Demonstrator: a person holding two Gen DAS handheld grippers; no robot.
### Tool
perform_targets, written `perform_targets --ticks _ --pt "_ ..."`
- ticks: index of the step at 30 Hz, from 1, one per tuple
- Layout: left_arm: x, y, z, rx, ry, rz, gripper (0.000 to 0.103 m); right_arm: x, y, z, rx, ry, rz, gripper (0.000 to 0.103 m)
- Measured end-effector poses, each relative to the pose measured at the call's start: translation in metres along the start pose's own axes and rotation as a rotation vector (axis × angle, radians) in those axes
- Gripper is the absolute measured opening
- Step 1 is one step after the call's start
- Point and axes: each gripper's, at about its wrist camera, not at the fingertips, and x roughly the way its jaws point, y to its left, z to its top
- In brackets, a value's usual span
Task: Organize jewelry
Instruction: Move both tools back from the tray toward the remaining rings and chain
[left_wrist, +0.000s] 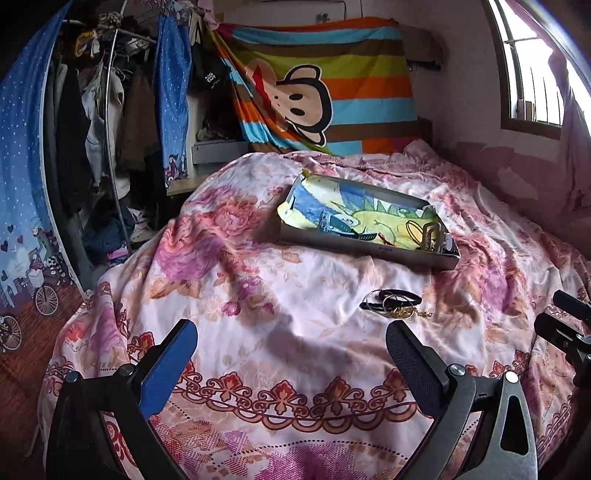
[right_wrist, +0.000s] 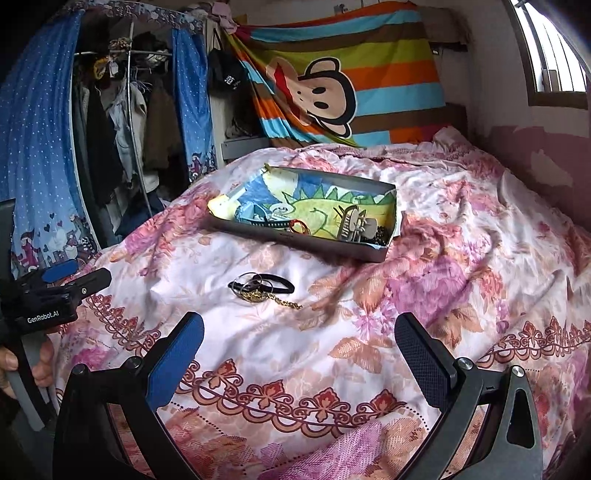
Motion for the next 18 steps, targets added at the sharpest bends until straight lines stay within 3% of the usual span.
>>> perform_targets --ticks 8,18 --pt "0.009 -0.002 -0.002 0.025 0.049 0.015 0.103 0.007 0.000 -0.001 0.002 0.032 0.024 0.101" --pt "0.023 -0.005 -0.004 0.052 0.135 -0.048 0.103 0.018 -0.013 0.004 0.037 0.070 0.079 0.101"
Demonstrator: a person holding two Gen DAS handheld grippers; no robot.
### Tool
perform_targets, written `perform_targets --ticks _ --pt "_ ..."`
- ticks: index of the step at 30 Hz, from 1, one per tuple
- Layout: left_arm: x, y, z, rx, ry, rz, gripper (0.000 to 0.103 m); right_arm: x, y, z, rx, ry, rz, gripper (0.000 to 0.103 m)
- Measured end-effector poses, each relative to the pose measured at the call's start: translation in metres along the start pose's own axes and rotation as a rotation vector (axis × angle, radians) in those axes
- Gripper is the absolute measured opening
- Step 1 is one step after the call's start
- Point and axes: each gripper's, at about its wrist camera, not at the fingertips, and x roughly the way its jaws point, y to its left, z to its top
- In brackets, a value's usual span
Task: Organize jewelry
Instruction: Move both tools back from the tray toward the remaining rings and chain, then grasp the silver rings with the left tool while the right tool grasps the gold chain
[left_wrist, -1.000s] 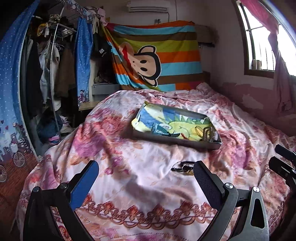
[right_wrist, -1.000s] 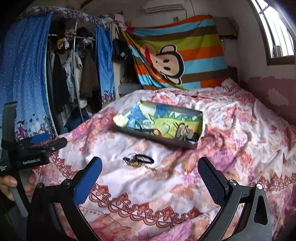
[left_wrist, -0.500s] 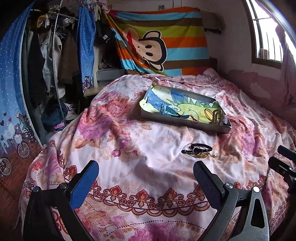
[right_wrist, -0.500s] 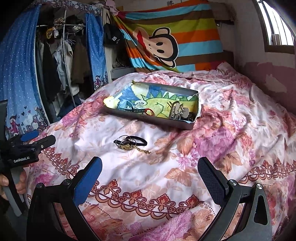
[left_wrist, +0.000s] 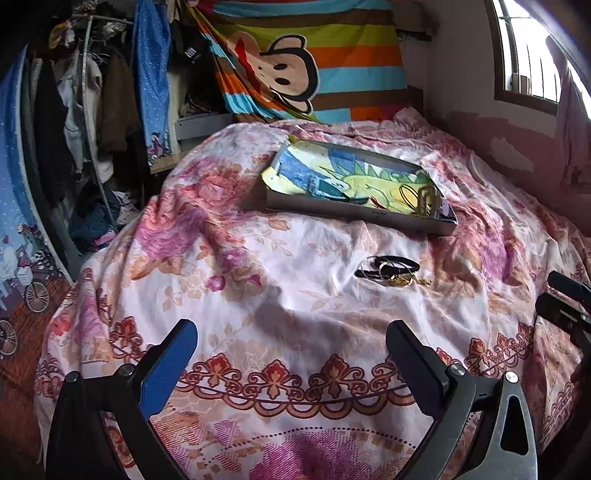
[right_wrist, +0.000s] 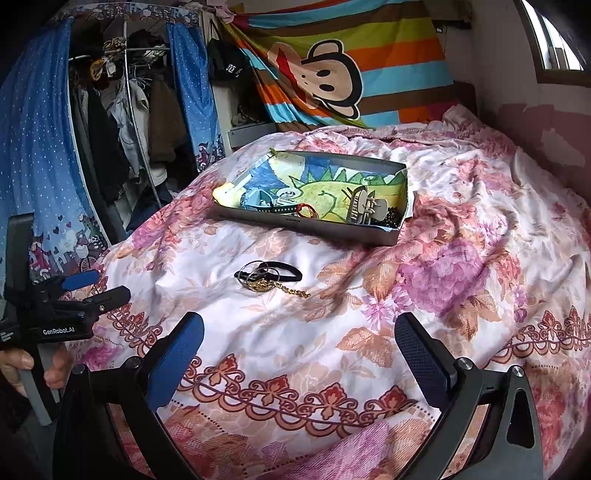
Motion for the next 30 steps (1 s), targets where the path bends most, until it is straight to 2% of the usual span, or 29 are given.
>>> perform_targets --ticks 8,13,19,21,24,26,28,30 --pt "0.036 -0.009 0.020 0.040 0.093 -0.145 0.103 0.028 -0.013 0.015 -0.086 0.071 0.031 0.101" --pt "0.063 -0.009 0.034 0.005 0.139 -0.257 0.102 0.053 -0.014 0.025 -0.161 0.103 0.005 0.101" --pt "0.099 -0.012 0.053 0.011 0.179 -0.321 0.080 0.085 -0.011 0.034 -0.222 0.148 0.013 0.101" --pt "0.111 -0.015 0.057 0.018 0.197 -0.343 0.067 0.095 -0.006 0.034 -0.251 0.163 0.021 0.099" --pt "0.127 -0.023 0.063 0.038 0.212 -0.391 0.055 0.106 0.002 0.034 -0.287 0.183 0.044 0.080" --pt "0.134 -0.028 0.066 0.062 0.215 -0.415 0.048 0.113 0.005 0.033 -0.304 0.204 0.057 0.076" --pt "0.143 -0.034 0.069 0.090 0.223 -0.438 0.041 0.121 0.006 0.031 -0.315 0.228 0.074 0.064" --pt "0.153 -0.039 0.071 0.113 0.243 -0.459 0.029 0.129 0.008 0.030 -0.325 0.248 0.086 0.055"
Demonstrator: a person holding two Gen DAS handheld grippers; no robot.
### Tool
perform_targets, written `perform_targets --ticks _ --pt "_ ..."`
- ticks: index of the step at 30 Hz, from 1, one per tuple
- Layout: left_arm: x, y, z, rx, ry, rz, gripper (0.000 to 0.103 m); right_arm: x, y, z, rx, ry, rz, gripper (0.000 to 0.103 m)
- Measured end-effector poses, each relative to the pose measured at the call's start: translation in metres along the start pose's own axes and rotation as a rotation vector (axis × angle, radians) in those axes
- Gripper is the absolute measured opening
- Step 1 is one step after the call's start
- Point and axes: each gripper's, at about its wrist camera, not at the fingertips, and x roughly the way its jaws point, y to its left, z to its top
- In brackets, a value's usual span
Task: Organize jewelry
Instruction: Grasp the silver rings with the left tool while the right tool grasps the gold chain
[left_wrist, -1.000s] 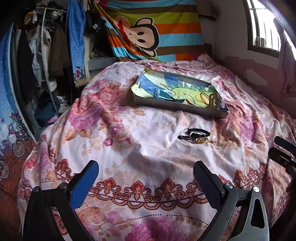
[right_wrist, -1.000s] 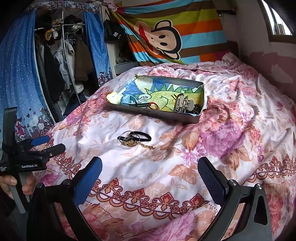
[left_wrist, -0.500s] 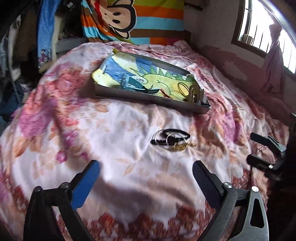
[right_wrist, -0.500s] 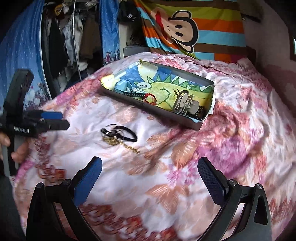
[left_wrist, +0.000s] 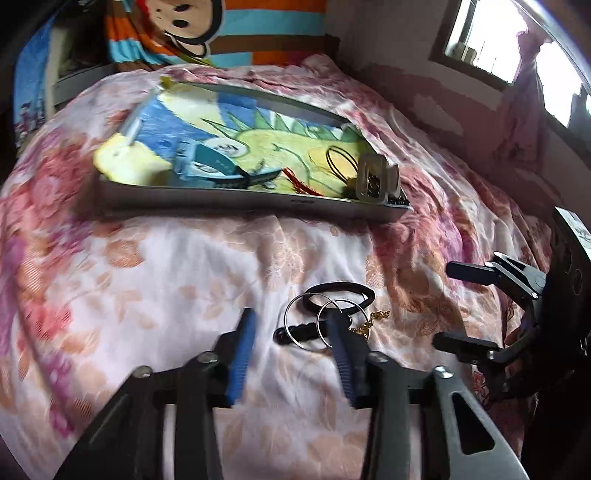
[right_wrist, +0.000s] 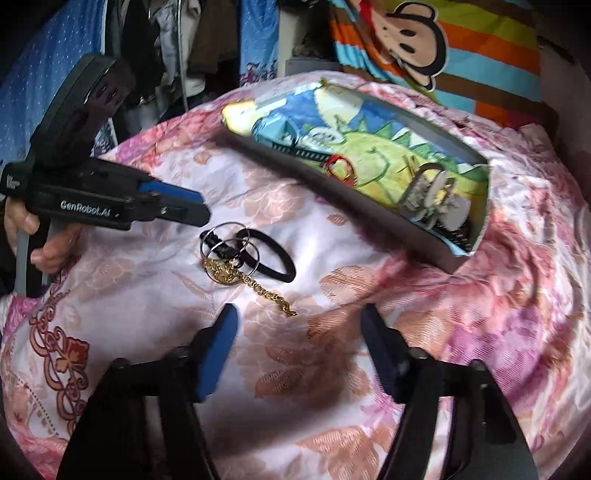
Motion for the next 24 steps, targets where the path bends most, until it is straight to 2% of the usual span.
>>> perform_targets --ticks 1,3,8,13,18,23,24 --pt "0.003 0.001 0.001 0.002 0.007 -0.009 0.028 0.003 0.001 0.001 -0.006 0.005 0.004 0.048" --pt "0.009 0.003 0.004 0.002 0.021 -0.029 0.023 0.011 0.003 0.002 -0.018 0.020 0.013 0.045" --pt "0.023 0.004 0.008 0.016 0.053 -0.067 0.020 0.023 0.005 0.002 -0.030 0.058 0.044 0.045" --pt "0.035 0.003 0.007 0.048 0.104 -0.044 0.020 0.031 0.006 0.002 -0.036 0.077 0.050 0.045" --pt "0.039 0.010 0.010 0.004 0.134 -0.031 0.020 0.036 0.007 0.005 -0.033 0.079 0.048 0.045" --pt "0.043 0.009 0.010 0.006 0.156 -0.026 0.020 0.047 0.006 0.009 -0.024 0.091 0.066 0.045" --pt "0.045 0.009 0.011 0.003 0.160 -0.028 0.017 0.049 0.005 0.009 -0.021 0.094 0.074 0.045"
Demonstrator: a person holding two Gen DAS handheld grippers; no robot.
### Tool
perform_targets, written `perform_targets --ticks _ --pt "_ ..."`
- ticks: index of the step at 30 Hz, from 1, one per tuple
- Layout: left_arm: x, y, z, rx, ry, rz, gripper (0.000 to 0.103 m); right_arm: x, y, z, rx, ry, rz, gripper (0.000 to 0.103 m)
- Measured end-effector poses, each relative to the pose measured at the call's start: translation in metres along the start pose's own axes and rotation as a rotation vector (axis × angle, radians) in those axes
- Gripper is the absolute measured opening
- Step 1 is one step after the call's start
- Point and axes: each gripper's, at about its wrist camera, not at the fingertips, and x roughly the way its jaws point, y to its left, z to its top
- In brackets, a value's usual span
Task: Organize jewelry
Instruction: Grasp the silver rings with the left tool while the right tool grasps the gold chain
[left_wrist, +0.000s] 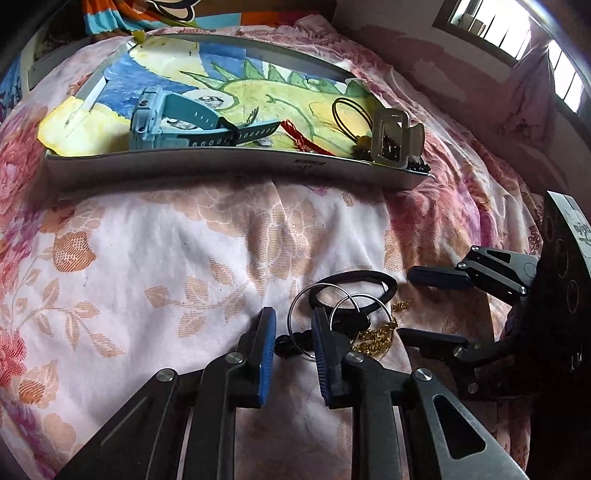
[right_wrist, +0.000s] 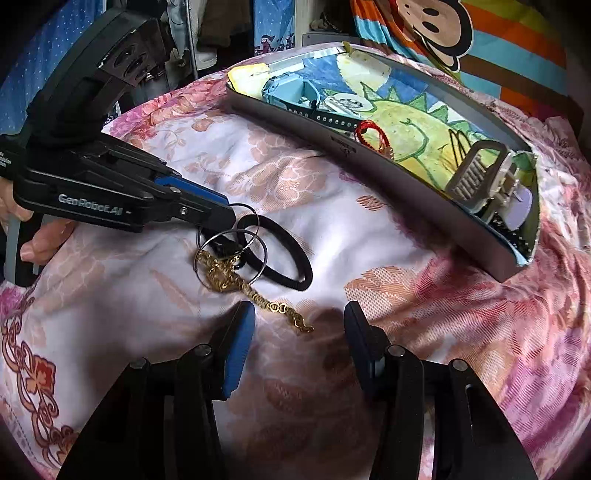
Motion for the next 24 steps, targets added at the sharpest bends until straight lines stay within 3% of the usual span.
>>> perform_targets --ticks 3,9,13,18,21,24 --pt "0.006 0.004 0.003 -0.023 0.018 0.023 0.005 0.005 -0.003 0.002 0.014 0.008 0.033 0.045" --pt "0.006 0.008 0.003 -0.073 -0.002 0.016 0.004 0.011 -0.002 0.002 0.013 0.008 0.061 0.045" --pt "0.003 0.007 0.000 -0.111 -0.032 0.029 0.004 0.010 0.009 0.003 -0.035 -0.011 0.073 0.022" --pt "-0.005 0.009 -0.002 -0.146 -0.067 0.056 0.004 0.007 0.017 0.005 -0.071 -0.022 0.036 0.017" --pt "-0.011 0.012 -0.003 -0.174 -0.081 0.060 0.004 0.001 0.017 0.007 -0.066 -0.047 0.012 0.002" --pt "-0.020 0.012 -0.003 -0.183 -0.101 0.075 0.003 -0.001 0.015 0.008 -0.060 -0.052 -0.014 0.002"
